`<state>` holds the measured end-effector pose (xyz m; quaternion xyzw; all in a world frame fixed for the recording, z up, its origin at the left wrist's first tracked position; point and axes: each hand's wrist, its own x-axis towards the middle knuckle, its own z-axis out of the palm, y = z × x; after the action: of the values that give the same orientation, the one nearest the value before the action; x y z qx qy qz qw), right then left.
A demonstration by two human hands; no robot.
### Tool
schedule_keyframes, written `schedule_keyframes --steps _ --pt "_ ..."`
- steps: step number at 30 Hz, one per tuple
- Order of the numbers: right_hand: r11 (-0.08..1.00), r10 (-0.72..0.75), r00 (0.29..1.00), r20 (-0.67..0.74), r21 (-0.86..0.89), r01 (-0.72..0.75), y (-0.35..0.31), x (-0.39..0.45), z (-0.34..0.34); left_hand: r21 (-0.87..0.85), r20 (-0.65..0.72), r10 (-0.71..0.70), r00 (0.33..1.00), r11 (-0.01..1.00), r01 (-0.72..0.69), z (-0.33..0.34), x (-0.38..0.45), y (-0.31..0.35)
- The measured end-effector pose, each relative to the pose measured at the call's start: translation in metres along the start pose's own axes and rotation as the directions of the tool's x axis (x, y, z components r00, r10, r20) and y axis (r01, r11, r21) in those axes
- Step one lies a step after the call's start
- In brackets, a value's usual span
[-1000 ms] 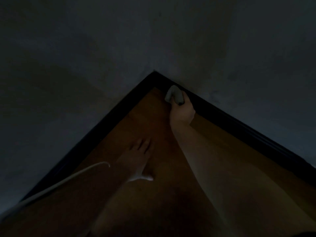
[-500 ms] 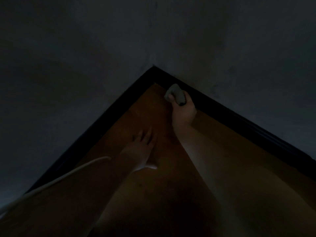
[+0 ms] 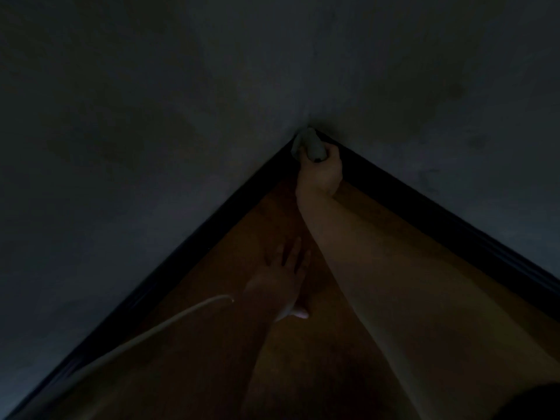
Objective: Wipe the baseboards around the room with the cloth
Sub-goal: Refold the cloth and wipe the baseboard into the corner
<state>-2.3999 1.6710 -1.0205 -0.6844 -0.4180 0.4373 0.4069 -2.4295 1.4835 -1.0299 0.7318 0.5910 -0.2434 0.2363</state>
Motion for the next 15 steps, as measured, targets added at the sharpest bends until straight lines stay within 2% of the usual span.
schedule_keyframes --steps 7,15 --pt "1.000 0.021 0.998 -0.054 -0.010 -0.022 0.000 0.006 0.005 -0.045 -0.021 0.017 1.000 0.999 -0.018 0.005 0.003 -0.005" --pt "0.999 0.016 0.996 -0.092 -0.044 -0.021 0.014 0.004 -0.034 -0.026 -0.013 -0.001 1.000 1.000 0.001 0.005 0.002 -0.006"
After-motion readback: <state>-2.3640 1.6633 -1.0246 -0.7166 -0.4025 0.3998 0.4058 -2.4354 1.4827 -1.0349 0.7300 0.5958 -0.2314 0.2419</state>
